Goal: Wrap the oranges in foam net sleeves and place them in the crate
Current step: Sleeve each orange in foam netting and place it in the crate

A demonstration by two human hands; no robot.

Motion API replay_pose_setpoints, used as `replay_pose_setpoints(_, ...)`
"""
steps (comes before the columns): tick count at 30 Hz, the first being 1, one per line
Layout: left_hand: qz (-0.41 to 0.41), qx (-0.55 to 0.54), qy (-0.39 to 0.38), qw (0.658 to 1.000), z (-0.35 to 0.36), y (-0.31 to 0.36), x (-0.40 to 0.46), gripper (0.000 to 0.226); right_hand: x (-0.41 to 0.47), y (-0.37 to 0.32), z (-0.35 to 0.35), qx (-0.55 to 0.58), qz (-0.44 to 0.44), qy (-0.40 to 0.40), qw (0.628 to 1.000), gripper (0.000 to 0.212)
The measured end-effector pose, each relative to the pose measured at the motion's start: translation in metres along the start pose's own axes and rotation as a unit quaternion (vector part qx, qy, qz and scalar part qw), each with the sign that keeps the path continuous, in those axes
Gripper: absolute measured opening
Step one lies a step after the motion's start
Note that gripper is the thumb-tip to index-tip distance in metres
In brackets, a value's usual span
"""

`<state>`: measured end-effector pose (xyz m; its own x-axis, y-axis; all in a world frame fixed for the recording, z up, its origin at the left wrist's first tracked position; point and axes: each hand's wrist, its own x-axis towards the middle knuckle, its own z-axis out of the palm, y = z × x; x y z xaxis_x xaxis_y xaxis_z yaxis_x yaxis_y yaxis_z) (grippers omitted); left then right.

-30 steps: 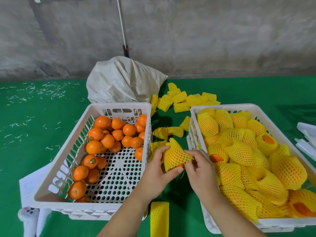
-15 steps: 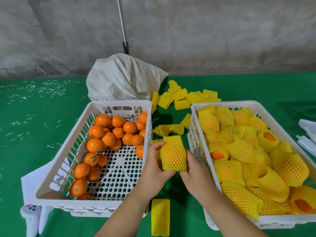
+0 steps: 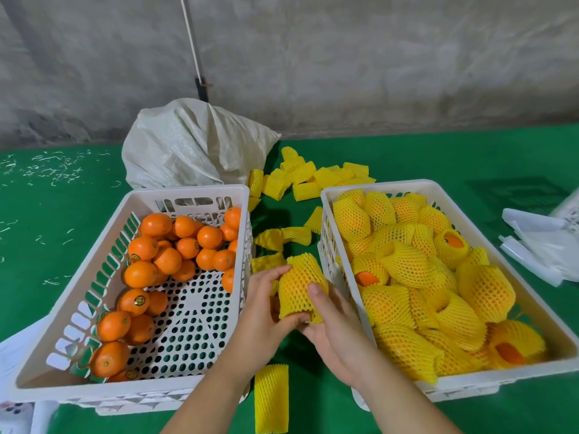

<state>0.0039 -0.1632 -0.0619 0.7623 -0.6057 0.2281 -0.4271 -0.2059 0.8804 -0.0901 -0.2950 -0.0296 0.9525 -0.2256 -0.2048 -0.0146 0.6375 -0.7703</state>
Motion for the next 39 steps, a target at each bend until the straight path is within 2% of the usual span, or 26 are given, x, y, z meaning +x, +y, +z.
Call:
replay_pose_setpoints(2, 0.015, 0.015, -0.024, 0.999, 0.002, -0.001, -0.002, 0.085, -0.001, -0.004, -0.002, -0.049, -0.024, 0.062, 0.997, 0.058)
replay_pose_setpoints(4, 0.005, -0.008, -0.019, 1.0, 0.002, -0.002, -0.001, 0.085, 0.001, -0.016, -0.001, -0.103, -0.058, 0.104, 0.988, 0.07)
replay_pose_setpoints(5, -0.007, -0.026, 0.004, 1.0, 0.0, -0.002, 0.0, 0.082, 0.004, -0.025, 0.0, -0.149, -0.095, 0.133, 0.975, 0.08)
replay_pose_setpoints(7, -0.038, -0.066, 0.063, 0.995, -0.007, -0.001, 0.003, 0.071, 0.015, -0.05, -0.006, -0.268, -0.187, 0.207, 0.922, 0.091)
replay_pose_setpoints(8, -0.058, -0.096, 0.087, 0.99, -0.01, -0.001, 0.003, 0.064, 0.022, -0.064, -0.013, -0.337, -0.237, 0.234, 0.881, 0.089)
replay_pose_setpoints(10, -0.097, -0.166, 0.105, 0.976, -0.016, 0.003, 0.004, 0.056, 0.037, -0.084, -0.037, -0.509, -0.317, 0.269, 0.754, 0.082)
replay_pose_setpoints(11, -0.111, -0.186, 0.102, 0.971, -0.017, 0.005, 0.004, 0.055, 0.043, -0.087, -0.05, -0.611, -0.298, 0.272, 0.681, 0.08)
replay_pose_setpoints(12, -0.118, -0.196, 0.094, 0.969, -0.018, 0.007, 0.004, 0.055, 0.048, -0.085, -0.061, -0.702, -0.237, 0.251, 0.623, 0.08)
replay_pose_setpoints(13, -0.121, -0.196, 0.084, 0.969, -0.017, 0.009, 0.005, 0.054, 0.052, -0.079, -0.07, -0.766, -0.156, 0.219, 0.583, 0.082)
replay_pose_setpoints(14, -0.12, -0.189, 0.075, 0.972, -0.017, 0.011, 0.005, 0.053, 0.055, -0.072, -0.077, -0.799, -0.092, 0.192, 0.562, 0.085)
replay_pose_setpoints(15, -0.12, -0.179, 0.069, 0.974, -0.016, 0.011, 0.006, 0.052, 0.057, -0.068, -0.08, -0.808, -0.062, 0.181, 0.557, 0.086)
replay_pose_setpoints(17, -0.127, -0.167, 0.06, 0.976, -0.014, 0.012, 0.007, 0.05, 0.063, -0.069, -0.083, -0.8, -0.07, 0.192, 0.564, 0.083)
replay_pose_setpoints(22, -0.118, -0.165, 0.041, 0.978, -0.012, 0.015, 0.005, 0.044, 0.058, -0.07, -0.085, -0.827, -0.081, 0.19, 0.523, 0.078)
replay_pose_setpoints(24, -0.119, -0.183, 0.051, 0.975, -0.014, 0.013, 0.005, 0.042, 0.054, -0.067, -0.082, -0.833, -0.074, 0.197, 0.512, 0.08)
replay_pose_setpoints(26, -0.12, -0.205, 0.079, 0.968, -0.015, 0.011, 0.005, 0.039, 0.051, -0.062, -0.075, -0.835, -0.114, 0.222, 0.491, 0.083)
replay_pose_setpoints(28, -0.136, -0.279, 0.124, 0.943, -0.019, 0.009, 0.008, 0.033, 0.05, -0.057, -0.064, -0.835, -0.192, 0.203, 0.473, 0.078)
replay_pose_setpoints(30, -0.166, -0.395, 0.178, 0.886, -0.027, 0.006, 0.018, 0.026, 0.055, -0.044, -0.053, -0.835, -0.245, 0.124, 0.478, 0.07)
replay_pose_setpoints(31, -0.171, -0.42, 0.207, 0.867, -0.035, 0.002, 0.023, 0.023, 0.06, -0.036, -0.047, -0.842, -0.241, 0.073, 0.477, 0.063)
replay_pose_setpoints(32, -0.171, -0.407, 0.226, 0.868, -0.044, -0.004, 0.031, 0.019, 0.066, -0.027, -0.041, -0.856, -0.218, 0.022, 0.468, 0.056)
replay_pose_setpoints(33, -0.169, -0.337, 0.24, 0.895, -0.053, -0.011, 0.039, 0.015, 0.074, -0.017, -0.036, -0.872, -0.173, -0.029, 0.457, 0.047)
replay_pose_setpoints(35, -0.175, -0.125, 0.229, 0.949, -0.068, -0.036, 0.053, 0.021, 0.093, 0.0, -0.029, -0.878, -0.035, -0.111, 0.465, 0.033)
replay_pose_setpoints(37, -0.21, 0.008, 0.151, 0.966, -0.076, -0.064, 0.066, 0.025, 0.112, 0.011, -0.028, -0.849, 0.133, -0.143, 0.491, 0.037)
replay_pose_setpoints(39, -0.252, 0.134, 0.03, 0.958, -0.079, -0.094, 0.074, 0.038, 0.127, 0.018, -0.031, -0.819, 0.266, -0.148, 0.487, 0.049)
